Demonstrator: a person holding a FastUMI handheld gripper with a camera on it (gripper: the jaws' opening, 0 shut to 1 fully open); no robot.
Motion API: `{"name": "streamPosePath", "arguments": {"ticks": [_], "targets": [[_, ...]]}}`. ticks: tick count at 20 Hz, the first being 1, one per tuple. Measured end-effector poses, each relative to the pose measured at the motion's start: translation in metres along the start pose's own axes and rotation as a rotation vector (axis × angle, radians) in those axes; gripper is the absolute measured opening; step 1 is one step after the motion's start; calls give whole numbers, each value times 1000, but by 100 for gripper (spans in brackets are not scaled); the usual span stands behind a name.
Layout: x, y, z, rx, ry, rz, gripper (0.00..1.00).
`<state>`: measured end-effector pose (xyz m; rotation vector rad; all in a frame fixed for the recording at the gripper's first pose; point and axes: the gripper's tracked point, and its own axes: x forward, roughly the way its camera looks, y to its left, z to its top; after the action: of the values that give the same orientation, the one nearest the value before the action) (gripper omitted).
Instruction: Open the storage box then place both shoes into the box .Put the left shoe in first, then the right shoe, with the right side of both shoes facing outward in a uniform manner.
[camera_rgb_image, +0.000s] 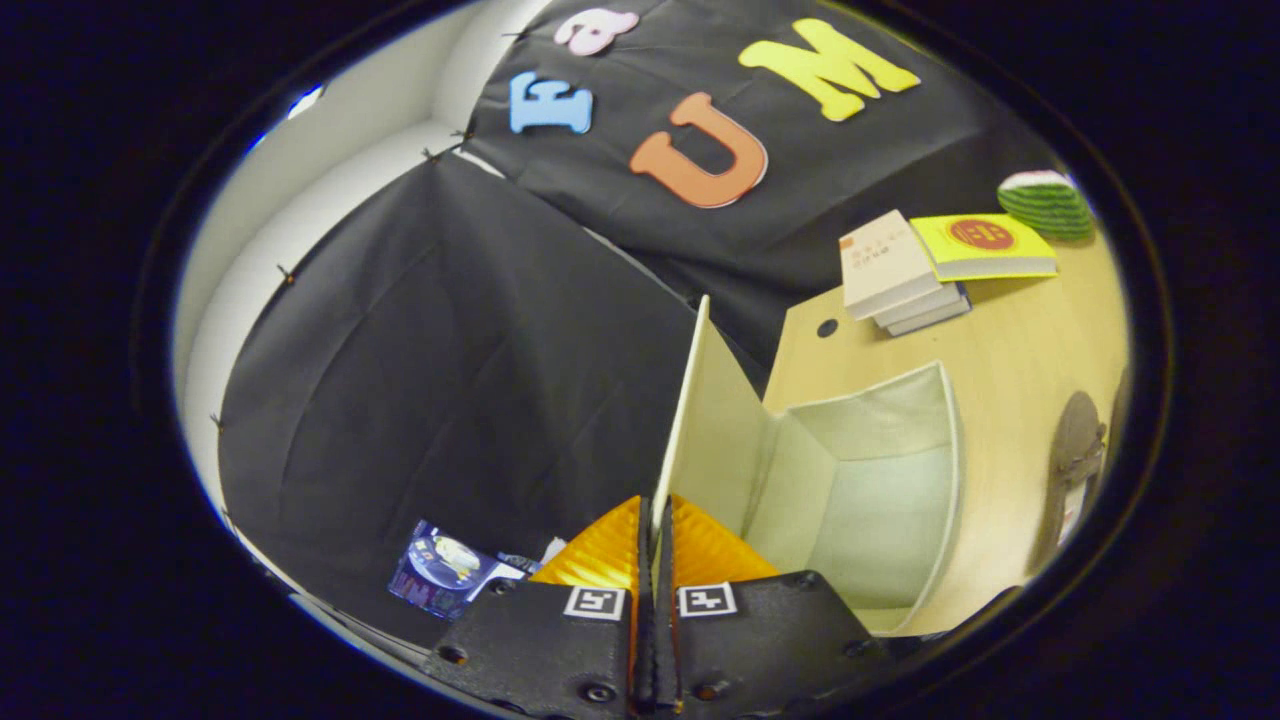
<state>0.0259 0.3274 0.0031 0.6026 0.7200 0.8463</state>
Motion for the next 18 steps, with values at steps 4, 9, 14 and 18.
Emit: {"name": "streamPosePath", "arguments": {"ticks": [4, 9, 14, 18], "targets": [[27, 35, -9, -97, 16, 22, 23], [31, 44, -7, -195, -31, 2, 79], [-1, 19, 22, -312, -164, -123, 100], [-40, -3, 48, -380, -262, -225, 100]]}}
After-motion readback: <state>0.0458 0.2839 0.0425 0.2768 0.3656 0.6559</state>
